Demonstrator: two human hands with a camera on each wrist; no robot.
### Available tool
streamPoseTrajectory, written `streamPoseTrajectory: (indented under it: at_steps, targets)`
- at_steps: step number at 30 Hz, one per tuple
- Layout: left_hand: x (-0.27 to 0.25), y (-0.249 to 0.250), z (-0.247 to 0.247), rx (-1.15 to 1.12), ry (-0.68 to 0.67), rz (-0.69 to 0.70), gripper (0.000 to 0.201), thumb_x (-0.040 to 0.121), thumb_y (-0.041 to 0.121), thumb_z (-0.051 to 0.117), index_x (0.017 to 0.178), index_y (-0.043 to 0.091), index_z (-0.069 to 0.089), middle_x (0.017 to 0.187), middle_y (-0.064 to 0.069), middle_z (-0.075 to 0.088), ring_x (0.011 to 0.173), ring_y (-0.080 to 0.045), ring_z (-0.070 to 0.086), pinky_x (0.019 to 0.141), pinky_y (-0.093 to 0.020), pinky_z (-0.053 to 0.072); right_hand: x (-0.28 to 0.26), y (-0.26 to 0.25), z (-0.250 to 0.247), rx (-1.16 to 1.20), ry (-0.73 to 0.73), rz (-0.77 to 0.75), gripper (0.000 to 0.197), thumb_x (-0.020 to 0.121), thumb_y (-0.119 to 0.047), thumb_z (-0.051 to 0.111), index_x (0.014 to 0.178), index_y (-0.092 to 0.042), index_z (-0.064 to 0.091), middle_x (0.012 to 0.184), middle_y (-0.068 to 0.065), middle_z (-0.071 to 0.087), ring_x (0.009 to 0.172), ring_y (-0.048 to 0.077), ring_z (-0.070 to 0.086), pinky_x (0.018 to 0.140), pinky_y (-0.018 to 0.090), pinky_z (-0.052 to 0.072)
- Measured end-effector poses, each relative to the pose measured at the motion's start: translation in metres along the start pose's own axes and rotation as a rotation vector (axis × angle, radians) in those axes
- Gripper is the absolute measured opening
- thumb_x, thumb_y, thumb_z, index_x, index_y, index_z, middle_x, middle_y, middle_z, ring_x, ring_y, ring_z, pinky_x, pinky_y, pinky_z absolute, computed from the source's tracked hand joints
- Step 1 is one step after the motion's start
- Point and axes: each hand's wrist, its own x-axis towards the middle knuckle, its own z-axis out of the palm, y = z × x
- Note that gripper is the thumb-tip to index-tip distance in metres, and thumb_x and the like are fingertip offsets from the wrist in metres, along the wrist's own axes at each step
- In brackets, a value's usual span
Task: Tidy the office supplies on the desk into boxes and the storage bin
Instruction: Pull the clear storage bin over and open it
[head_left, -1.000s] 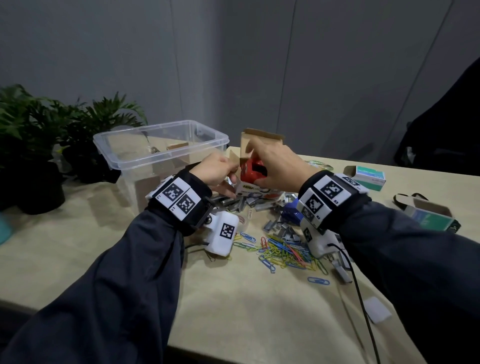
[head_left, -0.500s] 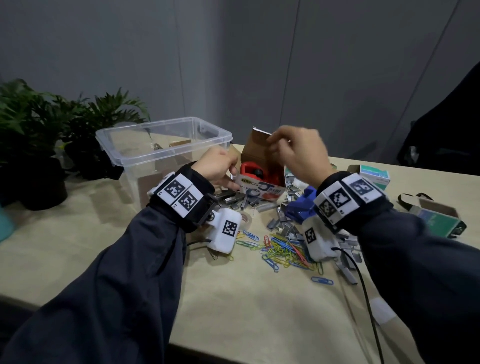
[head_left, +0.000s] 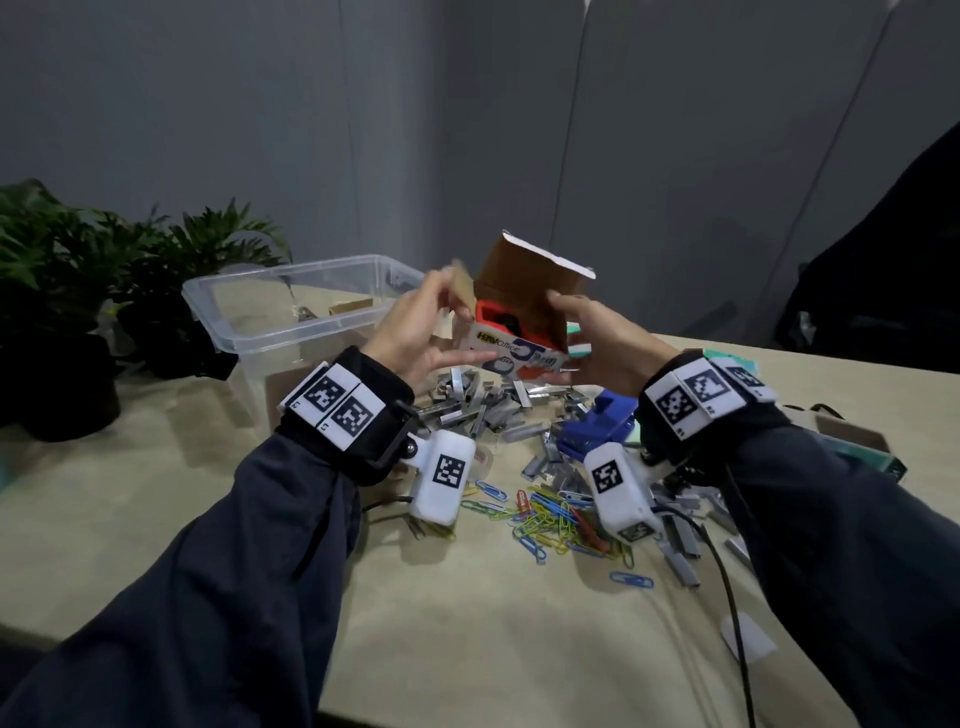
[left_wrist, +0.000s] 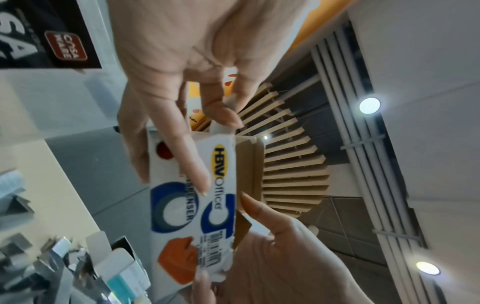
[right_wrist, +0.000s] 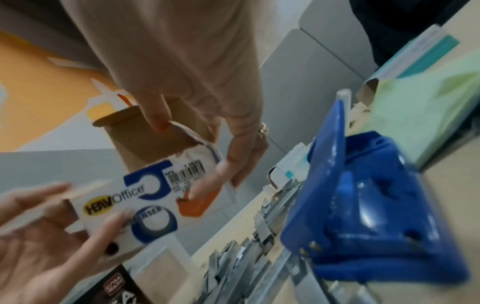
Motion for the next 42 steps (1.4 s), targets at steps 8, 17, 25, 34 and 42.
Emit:
streamPoseTrajectory:
  at_steps: [8,17,25,34,42]
  targets:
    - [-0.006,-0.008,0.008,0.061,0.074,0.061,0.022,0.090,0.008,0.065,0.087,0.008,0.044,0.098,-0.016,0.049,0.093,-0.043,0.063,0.051,-0.027,0.057,0.002,-0.004,0.008,-0.056,-0.184,-0.260,0.038,0.102,-0.046,0.043,0.138,-0.043,0.031,0.127,-0.003,0.056,0.096,0.022,0.064,0.064,0.034,0.050]
    - [-0.017,0.004,0.011,0.047,-0.021,0.247,0.025,0.097,0.003,0.050,0.105,0.023,0.062,0.116,-0.004,0.064,0.083,-0.027,0.071,0.046,-0.022,0.054,-0.005,-0.011,0.003,-0.105,-0.168,-0.312,0.032,0.106,-0.024,0.037,0.130,-0.044,0.038,0.111,0.011,0.065,0.084,0.025,0.065,0.052,0.026,0.049]
    - [-0.012,0.007,0.004,-0.042,-0.024,0.200,0.025,0.100,0.001,0.043,0.097,0.013,0.065,0.099,-0.001,0.073,0.084,-0.021,0.072,0.056,-0.025,0.058,-0.009,-0.010,0.006,0.153,-0.281,-0.300,0.040,0.100,-0.050,0.035,0.138,-0.040,0.045,0.143,0.008,0.049,0.110,0.034,0.064,0.062,0.043,0.058]
    - [-0.017,0.012,0.007,0.031,-0.028,0.224,0.036,0.101,0.031,0.034,0.113,0.017,0.064,0.124,-0.014,0.053,0.100,-0.034,0.061,0.060,-0.034,0.059,-0.008,-0.014,0.016,-0.076,-0.193,-0.372,0.040,0.095,-0.051,0.052,0.131,-0.045,0.036,0.118,0.012,0.062,0.085,0.019,0.068,0.052,0.028,0.052]
    - [-0.015,0.005,0.008,0.097,-0.069,0.282,0.034,0.102,0.030,0.043,0.128,0.012,0.053,0.106,-0.005,0.061,0.089,-0.027,0.069,0.056,-0.032,0.059,-0.004,-0.014,0.019,-0.096,-0.100,-0.366,0.028,0.093,-0.058,0.052,0.111,-0.037,0.044,0.099,0.004,0.062,0.075,0.014,0.062,0.053,0.029,0.053]
